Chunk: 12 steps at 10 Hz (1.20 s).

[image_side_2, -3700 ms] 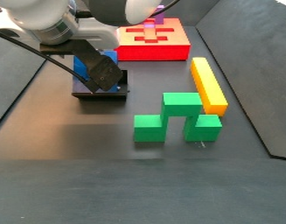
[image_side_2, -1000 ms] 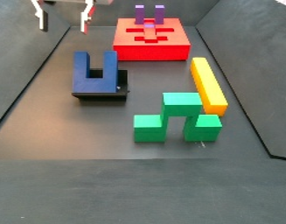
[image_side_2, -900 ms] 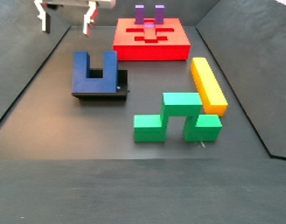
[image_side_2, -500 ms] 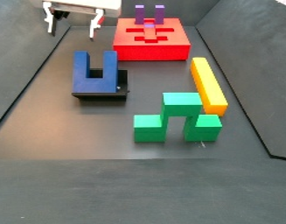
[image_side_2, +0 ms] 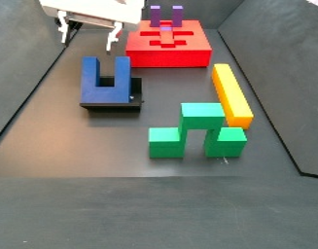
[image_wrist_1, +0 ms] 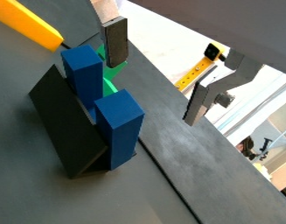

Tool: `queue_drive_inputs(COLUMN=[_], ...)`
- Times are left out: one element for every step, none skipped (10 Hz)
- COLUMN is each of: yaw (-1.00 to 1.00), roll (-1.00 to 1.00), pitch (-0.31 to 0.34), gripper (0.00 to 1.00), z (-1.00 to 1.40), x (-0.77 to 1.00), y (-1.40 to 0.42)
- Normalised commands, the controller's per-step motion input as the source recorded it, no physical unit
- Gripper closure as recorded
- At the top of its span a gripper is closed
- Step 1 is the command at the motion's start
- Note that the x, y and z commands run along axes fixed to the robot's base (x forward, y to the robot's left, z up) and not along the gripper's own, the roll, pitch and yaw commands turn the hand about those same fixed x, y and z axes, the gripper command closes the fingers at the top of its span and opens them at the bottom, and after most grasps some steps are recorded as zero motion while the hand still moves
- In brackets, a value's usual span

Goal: Pick up the blue object. Move up. Place the blue object on the fixture. Regrasp the blue object. Move to above the board. Insert the blue object.
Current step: Regrasp the blue object.

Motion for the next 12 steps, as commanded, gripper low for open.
queue_drive_inputs(yaw=[0.21,0.14,0.05,0.00,0.00,-0.08,-0.15,-0.18,-0.19,-0.17,-0.14,-0.10], roll=[0.19,0.22,0.25,0.26,0.07,0.00,-0.09,-0.21,-0.26,-0.34,-0.24,-0.12], pitch=[-0.091,-0.057,0.000,0.003,0.086,0.154,0.277,0.323,0.343,0.343,0.277,0.231], gripper=[0.00,0.00,0.00,0.00,0.00,0.00,0.00,0.00,0.00,0.00,0.00,0.00], z=[-0.04,-0.09,-0.17,-0.20,-0.31,-0.27,-0.24,-0.17,-0.22,-0.21,-0.23,-0.32], x=[0.36,0.29,0.03,0.00,0.00,0.01,0.07,0.15,0.14,0.20,0.21,0.13], y=[0.00,-0.05,-0.17,-0.17,-0.08,0.00,0.00,0.00,0.00,0.00,0.00,0.00])
